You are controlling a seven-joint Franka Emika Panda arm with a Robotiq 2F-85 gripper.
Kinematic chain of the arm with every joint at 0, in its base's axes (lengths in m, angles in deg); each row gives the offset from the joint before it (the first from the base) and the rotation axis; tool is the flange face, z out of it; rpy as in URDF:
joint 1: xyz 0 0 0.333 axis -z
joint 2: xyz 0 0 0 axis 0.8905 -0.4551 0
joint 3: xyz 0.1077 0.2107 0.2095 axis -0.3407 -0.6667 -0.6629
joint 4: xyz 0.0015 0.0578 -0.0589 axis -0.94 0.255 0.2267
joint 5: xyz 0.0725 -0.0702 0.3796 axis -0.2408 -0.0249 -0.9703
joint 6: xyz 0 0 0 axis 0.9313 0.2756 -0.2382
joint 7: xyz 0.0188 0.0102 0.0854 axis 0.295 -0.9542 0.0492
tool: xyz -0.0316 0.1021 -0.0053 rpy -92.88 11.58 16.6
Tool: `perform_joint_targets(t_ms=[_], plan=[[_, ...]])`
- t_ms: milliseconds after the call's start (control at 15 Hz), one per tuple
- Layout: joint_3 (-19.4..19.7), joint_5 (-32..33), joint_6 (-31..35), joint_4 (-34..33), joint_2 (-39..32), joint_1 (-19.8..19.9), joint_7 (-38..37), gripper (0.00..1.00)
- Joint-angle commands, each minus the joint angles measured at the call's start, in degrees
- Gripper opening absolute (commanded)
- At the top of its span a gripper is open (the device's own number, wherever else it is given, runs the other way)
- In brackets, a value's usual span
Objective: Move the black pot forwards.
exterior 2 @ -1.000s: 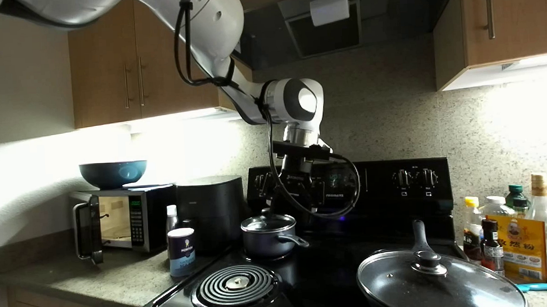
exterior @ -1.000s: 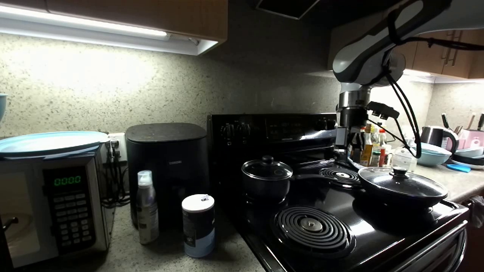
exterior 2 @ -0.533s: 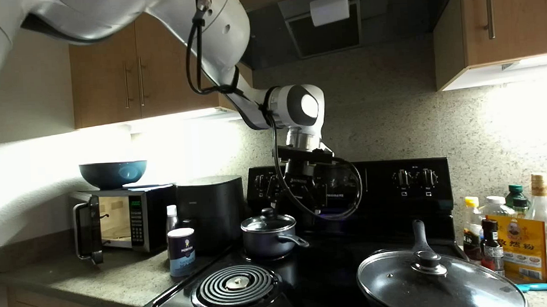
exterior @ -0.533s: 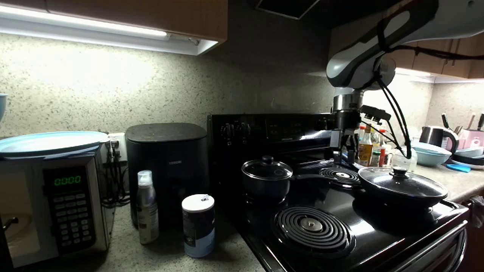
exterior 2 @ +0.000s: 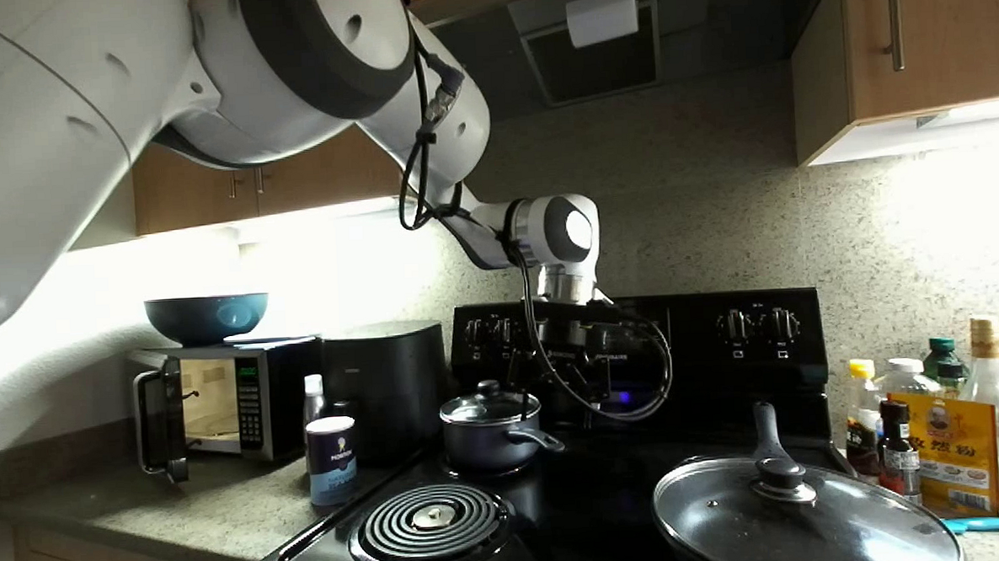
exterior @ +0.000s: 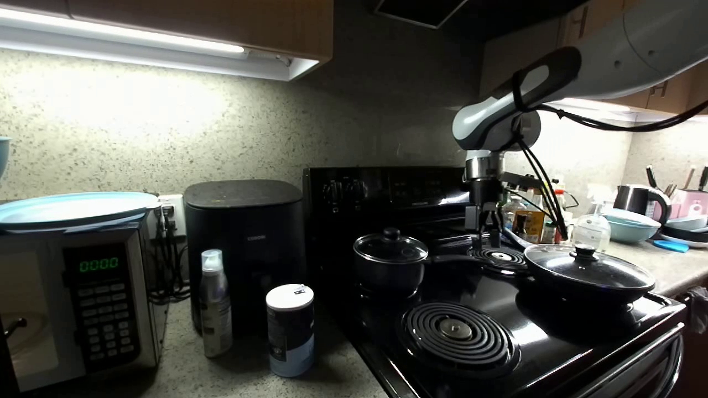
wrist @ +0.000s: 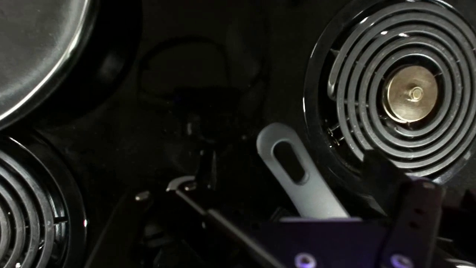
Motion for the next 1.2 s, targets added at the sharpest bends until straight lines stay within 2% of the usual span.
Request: perform_joint_targets(t_ms=[0,200,667,800,867,1133], plan=[[-1.62,0.74,-0.16,-0.30,-0.27,1.19,-0.43,1.00],[-1.73,1.80,1.27,-0.34,-0.46,1.14,1.16,1.00],[-3.42,9.72,-1.72,-6.81,-6.39,0.86,9.39,1.00],[-2.84,11.09,-0.98,-7.43,-7.16,-0.01,6.34,1.00],[-3.56,9.60,-0.37,-5.80,-6.18,0.78,6.62,1.00],[-3.70,10.22,-0.19,-6.72,-7.09,0.52,6.86,1.00]])
